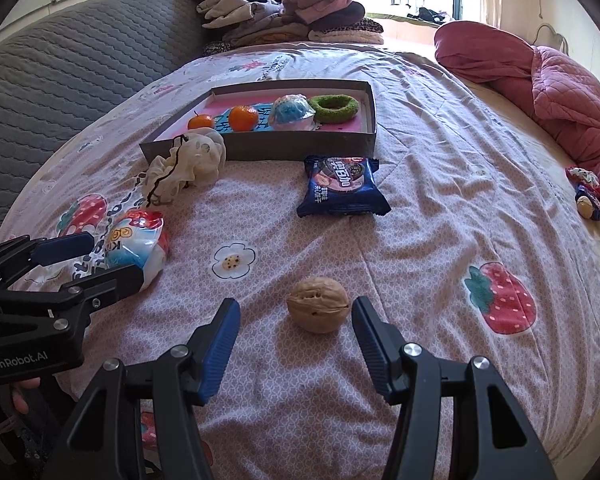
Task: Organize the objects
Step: 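Move left gripper to the large Kinder egg while right gripper approaches the walnut, then close left gripper on the large Kinder egg while right gripper grasps the walnut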
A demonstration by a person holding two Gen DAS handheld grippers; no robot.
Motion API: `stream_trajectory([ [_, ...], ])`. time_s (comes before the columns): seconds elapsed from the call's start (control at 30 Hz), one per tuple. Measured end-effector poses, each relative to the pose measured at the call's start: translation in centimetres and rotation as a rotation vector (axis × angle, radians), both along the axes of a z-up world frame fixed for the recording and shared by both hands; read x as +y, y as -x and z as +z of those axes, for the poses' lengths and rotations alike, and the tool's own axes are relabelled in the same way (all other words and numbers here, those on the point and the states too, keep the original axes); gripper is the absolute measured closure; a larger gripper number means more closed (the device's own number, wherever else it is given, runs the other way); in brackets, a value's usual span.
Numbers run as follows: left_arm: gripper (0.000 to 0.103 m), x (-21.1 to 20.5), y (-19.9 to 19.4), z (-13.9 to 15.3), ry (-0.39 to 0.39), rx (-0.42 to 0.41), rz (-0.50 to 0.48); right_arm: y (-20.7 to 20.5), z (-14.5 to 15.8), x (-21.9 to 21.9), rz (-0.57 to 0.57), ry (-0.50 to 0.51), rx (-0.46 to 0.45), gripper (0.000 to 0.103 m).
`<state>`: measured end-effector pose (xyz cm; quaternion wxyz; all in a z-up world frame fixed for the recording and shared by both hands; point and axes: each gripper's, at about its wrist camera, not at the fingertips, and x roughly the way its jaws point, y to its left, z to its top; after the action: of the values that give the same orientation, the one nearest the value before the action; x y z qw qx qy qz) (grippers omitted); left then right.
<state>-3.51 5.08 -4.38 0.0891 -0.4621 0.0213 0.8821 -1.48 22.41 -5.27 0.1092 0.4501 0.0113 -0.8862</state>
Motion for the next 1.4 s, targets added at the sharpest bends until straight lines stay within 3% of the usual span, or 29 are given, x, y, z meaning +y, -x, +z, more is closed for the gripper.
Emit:
stream_trajectory([
  [0.77,0.025,0.3,2.6,-2.4,-0.011,-0.043,0.033,1.6,-2.0,0.3,-0.026,-0.007,-0.008,0.048],
  [1.13,0.024,-0.1,3.0,-3.0,-0.003,-0.034,0.052,1.8,-2.4,0.0,-0.019,-0.014,-0.006,0.066],
  [1.23,0.025,-0.2,3.1,-3.0,-0.008,-0.03,0.049,1.8,-2.4,0.1,-0.02,-0.01,-0.006,0.066],
  [1.4,0.042,-0.2,3.1,-3.1,-0.007,-0.027,0.044,1.7,-2.3,0.1,-0.021,-0.001,-0.003,0.066],
])
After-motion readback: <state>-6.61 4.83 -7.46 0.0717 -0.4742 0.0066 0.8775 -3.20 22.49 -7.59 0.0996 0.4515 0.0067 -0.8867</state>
